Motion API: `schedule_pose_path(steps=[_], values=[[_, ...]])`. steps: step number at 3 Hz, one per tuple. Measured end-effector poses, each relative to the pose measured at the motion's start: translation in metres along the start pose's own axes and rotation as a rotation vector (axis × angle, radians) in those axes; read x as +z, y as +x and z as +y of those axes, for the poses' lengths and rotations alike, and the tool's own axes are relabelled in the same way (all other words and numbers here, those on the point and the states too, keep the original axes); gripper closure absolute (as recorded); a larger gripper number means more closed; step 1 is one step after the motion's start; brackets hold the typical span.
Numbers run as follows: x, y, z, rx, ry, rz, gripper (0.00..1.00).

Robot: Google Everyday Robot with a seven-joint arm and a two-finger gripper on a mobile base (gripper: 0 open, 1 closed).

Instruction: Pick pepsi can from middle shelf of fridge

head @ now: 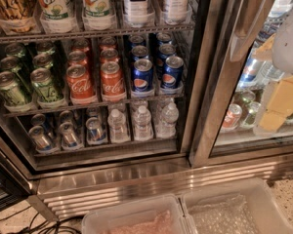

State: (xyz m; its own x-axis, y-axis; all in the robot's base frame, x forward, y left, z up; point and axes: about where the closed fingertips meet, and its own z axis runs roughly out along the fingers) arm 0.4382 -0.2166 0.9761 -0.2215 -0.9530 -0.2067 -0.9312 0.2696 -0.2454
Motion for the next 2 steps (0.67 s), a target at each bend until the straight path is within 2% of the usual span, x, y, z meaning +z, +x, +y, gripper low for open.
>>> schedule_pose_path(steps=[1, 2], values=[[0.009, -0.0016, 0.0036, -0.004, -0.025, -0.011, 0.0], [0.0072, -0.0051, 0.0066, -0.02, -0.016, -0.011, 0.0]])
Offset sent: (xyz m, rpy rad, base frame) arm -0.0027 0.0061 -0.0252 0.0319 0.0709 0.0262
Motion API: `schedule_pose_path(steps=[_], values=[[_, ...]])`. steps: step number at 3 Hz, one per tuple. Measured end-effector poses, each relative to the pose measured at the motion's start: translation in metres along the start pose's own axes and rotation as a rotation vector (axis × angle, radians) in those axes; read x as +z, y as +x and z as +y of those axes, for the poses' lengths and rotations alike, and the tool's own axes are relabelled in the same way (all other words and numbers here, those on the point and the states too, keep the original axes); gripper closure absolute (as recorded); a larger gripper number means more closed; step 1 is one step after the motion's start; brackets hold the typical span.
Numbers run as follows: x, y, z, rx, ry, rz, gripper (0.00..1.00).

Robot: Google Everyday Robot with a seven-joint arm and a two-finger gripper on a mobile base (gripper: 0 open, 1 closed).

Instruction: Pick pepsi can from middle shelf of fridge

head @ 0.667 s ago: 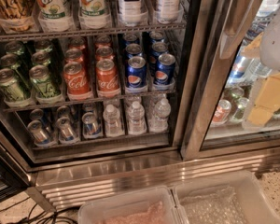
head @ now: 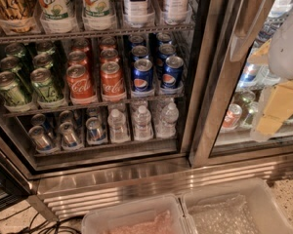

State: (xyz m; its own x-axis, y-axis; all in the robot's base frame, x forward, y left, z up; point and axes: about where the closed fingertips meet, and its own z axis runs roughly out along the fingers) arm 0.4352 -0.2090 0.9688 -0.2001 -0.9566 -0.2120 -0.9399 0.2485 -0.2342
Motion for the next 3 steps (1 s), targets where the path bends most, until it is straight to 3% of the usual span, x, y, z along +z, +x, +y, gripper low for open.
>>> schedule_pose_path(steps=[1, 3], values=[[0.01, -0.02, 0.03, -0.012, -0.005, -0.034, 0.0], [0.081, -0.036, 0.074, 0.067, -0.08, 0.004, 0.0]])
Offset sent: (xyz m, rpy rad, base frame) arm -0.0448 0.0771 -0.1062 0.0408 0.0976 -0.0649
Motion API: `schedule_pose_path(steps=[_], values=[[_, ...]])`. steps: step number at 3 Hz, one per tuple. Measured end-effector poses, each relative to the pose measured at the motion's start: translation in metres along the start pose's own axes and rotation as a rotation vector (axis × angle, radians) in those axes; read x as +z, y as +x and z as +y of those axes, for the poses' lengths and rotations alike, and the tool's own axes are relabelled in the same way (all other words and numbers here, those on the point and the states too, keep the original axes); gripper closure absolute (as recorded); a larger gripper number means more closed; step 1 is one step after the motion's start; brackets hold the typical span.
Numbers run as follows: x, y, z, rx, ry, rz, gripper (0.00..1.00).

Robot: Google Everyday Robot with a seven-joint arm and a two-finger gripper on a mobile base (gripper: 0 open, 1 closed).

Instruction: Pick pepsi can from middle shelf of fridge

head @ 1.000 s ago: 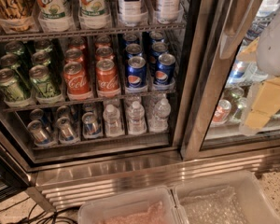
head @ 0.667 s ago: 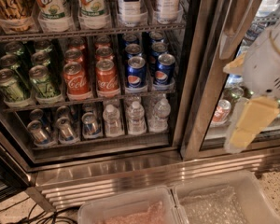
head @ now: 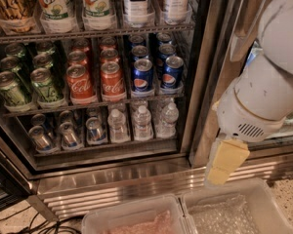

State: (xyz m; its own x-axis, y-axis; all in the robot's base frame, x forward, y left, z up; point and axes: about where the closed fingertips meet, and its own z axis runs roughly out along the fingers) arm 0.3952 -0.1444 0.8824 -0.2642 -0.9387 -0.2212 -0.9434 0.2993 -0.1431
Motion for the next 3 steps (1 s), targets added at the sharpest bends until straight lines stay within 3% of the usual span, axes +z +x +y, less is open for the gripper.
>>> schedule_pose_path(steps=[1, 2, 3], values=[[0.0, 0.0, 0.0, 0.0, 0.0, 0.0, 0.0], [0.018, -0.013, 0.002, 0.038, 0.019, -0.043, 0.0], [0.054, -0.019, -0.007, 0.224, 0.048, -0.128, 0.0]])
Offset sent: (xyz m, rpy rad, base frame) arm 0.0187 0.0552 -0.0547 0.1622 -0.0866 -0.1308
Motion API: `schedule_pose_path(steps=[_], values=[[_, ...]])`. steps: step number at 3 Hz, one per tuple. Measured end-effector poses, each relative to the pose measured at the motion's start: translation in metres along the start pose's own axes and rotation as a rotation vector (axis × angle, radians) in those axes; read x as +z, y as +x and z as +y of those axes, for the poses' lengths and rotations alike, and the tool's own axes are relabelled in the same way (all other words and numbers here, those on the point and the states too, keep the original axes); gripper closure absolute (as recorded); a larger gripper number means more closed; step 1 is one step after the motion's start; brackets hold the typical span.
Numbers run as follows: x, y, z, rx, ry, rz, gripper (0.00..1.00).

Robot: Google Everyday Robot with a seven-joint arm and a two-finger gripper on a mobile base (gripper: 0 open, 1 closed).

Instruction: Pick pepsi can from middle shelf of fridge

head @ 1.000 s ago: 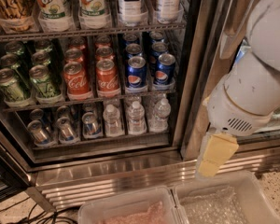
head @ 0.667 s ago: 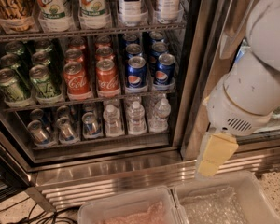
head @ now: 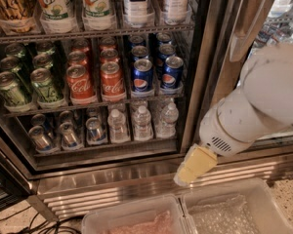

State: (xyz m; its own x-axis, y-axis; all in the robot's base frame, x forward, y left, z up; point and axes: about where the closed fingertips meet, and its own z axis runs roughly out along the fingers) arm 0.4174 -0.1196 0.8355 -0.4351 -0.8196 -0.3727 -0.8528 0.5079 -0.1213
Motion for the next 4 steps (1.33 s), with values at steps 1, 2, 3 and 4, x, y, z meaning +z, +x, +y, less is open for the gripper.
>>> schedule_pose_path(steps=[1, 2, 3, 4], values=[[0.0199, 0.0026, -0.0196, 0.171, 0.074, -0.037, 0.0], [0.0188, -0.0007, -0.022, 0.255, 0.083, -0.053, 0.0], [0.0188, -0.0008, -0.022, 0.255, 0.083, -0.053, 0.0], [0.0286, -0.0069, -0.0215, 0.277, 0.102, -0.08, 0.0]])
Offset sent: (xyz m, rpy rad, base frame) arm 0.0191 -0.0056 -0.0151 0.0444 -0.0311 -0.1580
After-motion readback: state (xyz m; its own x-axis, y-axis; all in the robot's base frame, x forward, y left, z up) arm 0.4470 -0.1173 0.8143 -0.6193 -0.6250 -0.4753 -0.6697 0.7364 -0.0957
